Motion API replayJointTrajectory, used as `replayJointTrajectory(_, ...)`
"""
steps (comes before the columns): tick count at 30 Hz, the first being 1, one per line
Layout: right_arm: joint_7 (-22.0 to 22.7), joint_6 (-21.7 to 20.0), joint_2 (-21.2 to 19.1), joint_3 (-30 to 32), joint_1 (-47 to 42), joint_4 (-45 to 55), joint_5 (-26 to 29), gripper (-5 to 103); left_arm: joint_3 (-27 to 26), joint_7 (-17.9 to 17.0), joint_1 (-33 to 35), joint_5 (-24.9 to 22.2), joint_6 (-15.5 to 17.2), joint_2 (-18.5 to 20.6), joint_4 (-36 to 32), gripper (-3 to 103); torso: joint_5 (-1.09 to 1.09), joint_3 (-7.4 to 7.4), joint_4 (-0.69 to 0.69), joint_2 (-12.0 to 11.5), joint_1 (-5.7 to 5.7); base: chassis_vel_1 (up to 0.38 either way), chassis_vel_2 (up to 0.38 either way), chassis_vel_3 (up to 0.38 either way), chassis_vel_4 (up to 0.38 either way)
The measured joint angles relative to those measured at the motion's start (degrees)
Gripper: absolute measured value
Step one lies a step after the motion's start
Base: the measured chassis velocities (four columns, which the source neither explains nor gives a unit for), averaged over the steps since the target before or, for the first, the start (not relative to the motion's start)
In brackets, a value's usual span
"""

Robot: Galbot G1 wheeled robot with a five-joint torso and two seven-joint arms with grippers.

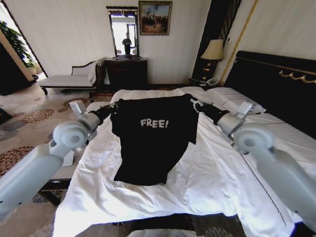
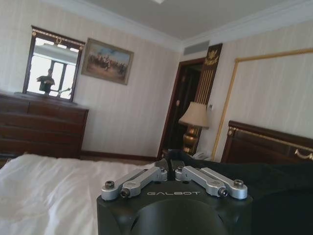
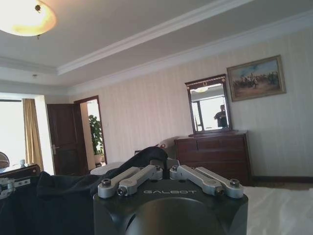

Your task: Fold the clothes on the bed.

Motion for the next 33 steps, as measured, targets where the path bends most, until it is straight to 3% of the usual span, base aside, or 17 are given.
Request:
replayJointTrajectory(7,3.91,-1.17,-3.35,-4.85,9.25,3.21,5.80,1,-3.49,-0.38,-2.73,-5.31,0.50,3.64,-3.12,2,-0.01,0.01,0.02,0.00,0.01,0.000,0.000,0.000,0.000)
replayJointTrajectory(13,5.64,-1.29,-4.59,-4.35,11.58,3.30,9.50,1,-7.95,-0.60,-1.91,-8.25,0.70,6.76,-4.77,2,0.00,0.00,0.02,0.00,0.00,0.000,0.000,0.000,0.000)
replayJointTrajectory(16,6.44,-1.08,-6.20,-0.18,10.22,3.28,11.73,1,-10.41,-0.97,-2.18,-10.61,0.85,9.95,-6.52,2,0.00,0.00,0.02,0.00,0.00,0.000,0.000,0.000,0.000)
replayJointTrajectory(19,6.70,-0.94,-6.68,2.28,8.79,3.86,12.69,1,-10.99,-1.13,-2.21,-11.18,0.93,10.67,-7.41,2,0.01,0.00,0.02,0.00,0.00,0.000,0.000,0.000,0.000)
replayJointTrajectory(23,6.79,-0.53,-8.89,13.47,-0.90,7.44,15.69,1,-12.33,-1.59,-0.51,-12.47,1.14,11.87,-11.34,2,-0.01,0.00,0.00,0.00,0.00,0.000,0.000,0.000,0.000)
replayJointTrajectory(27,7.06,-0.44,-9.63,17.28,-5.82,10.10,16.55,1,-13.00,-1.86,-0.14,-13.69,1.22,12.71,-13.39,2,0.02,-0.01,-0.02,0.00,-0.01,0.000,0.000,0.000,0.000)
replayJointTrajectory(33,9.19,-0.45,-9.96,19.79,-8.45,14.54,19.08,1,-14.86,-1.63,-0.56,-17.92,2.10,17.23,-15.69,2,-0.01,0.00,0.03,0.00,0.00,0.000,0.000,0.000,0.000)
